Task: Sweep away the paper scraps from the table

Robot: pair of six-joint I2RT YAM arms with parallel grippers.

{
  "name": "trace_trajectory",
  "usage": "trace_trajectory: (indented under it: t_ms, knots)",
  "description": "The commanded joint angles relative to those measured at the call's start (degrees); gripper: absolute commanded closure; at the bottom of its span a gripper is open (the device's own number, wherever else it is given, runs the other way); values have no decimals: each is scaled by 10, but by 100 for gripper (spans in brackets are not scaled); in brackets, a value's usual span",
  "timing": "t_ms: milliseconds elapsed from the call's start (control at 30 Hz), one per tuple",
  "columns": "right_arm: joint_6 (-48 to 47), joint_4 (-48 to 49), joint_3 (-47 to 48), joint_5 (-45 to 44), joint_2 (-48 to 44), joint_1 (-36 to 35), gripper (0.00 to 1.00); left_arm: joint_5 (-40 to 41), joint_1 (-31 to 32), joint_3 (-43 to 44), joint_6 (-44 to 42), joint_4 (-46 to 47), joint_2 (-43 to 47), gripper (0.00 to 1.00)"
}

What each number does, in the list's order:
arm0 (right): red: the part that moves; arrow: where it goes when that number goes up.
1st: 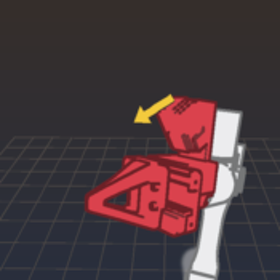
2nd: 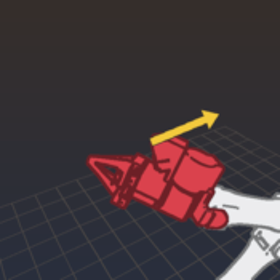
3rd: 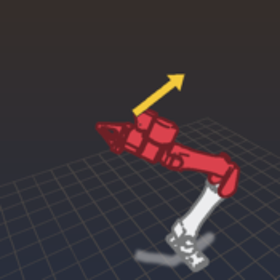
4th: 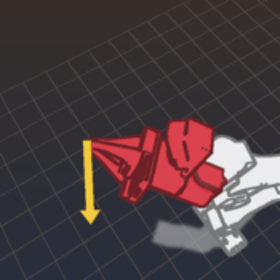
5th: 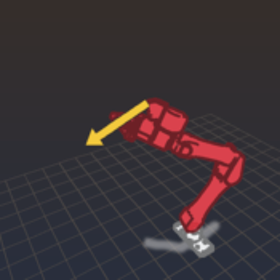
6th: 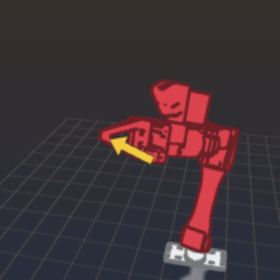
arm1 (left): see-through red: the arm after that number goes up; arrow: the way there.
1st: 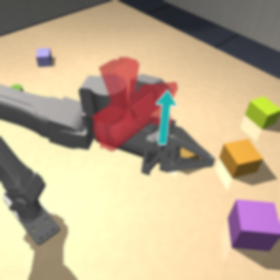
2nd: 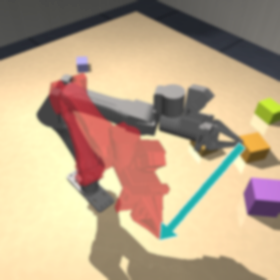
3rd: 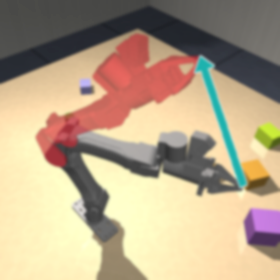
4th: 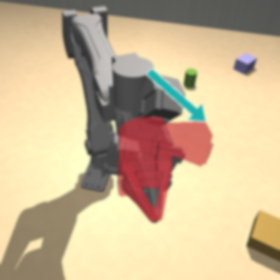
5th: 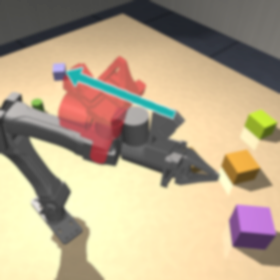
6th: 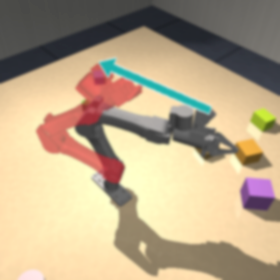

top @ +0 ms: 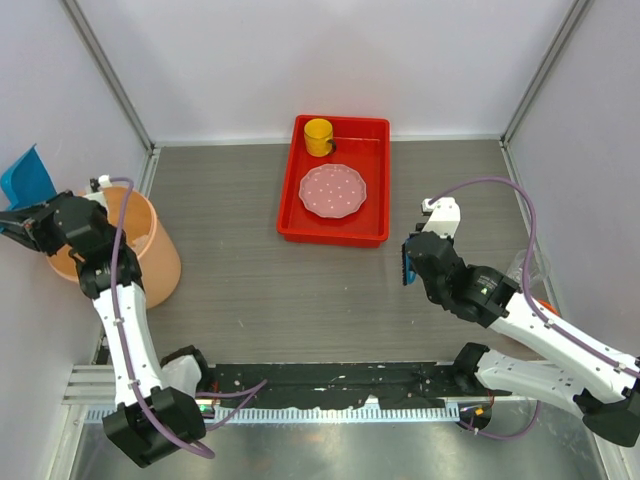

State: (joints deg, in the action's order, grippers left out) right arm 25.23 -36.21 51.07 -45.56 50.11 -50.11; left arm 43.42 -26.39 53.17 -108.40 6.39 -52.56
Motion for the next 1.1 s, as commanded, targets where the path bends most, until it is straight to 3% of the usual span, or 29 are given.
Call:
trace_trajectory:
  t_ms: [0,33,67,133,167,200,233,333,500,633,833,933,1067]
  knots:
    - [-13,25,3,-22,-12,-2,99,-29,-4,116,214,-133,3,100]
    - [-16,26,4,-22,-12,-2,99,-49,-3,217,293,-229,-17,100]
    - [-24,31,6,-23,-12,-2,99,-76,-3,273,359,-442,-32,100]
    - [-32,34,10,-28,-10,-2,99,-213,-2,419,500,-632,-78,100]
    - [-42,37,18,-30,-8,-2,99,-265,-1,459,524,-780,-90,100]
    - [-49,39,25,-28,-7,-2,99,-375,1,491,544,-836,-102,100]
    - [-57,40,30,-22,-7,-2,99,-418,4,535,565,-917,-109,100]
    - [-85,53,51,-13,-8,-2,99,-551,25,551,587,-995,-120,100]
    - [-114,61,85,13,-15,-2,99,-577,106,465,636,-1011,-102,100]
    - [-127,81,94,33,-29,-2,99,-573,213,337,708,-964,-90,100]
    - [-142,126,86,123,-28,-2,99,-440,333,161,844,-806,-115,100]
    - [-146,131,81,177,-2,-2,99,-375,345,128,876,-729,-147,100]
    - [-140,129,84,183,30,-2,99,-316,365,121,912,-657,-228,100]
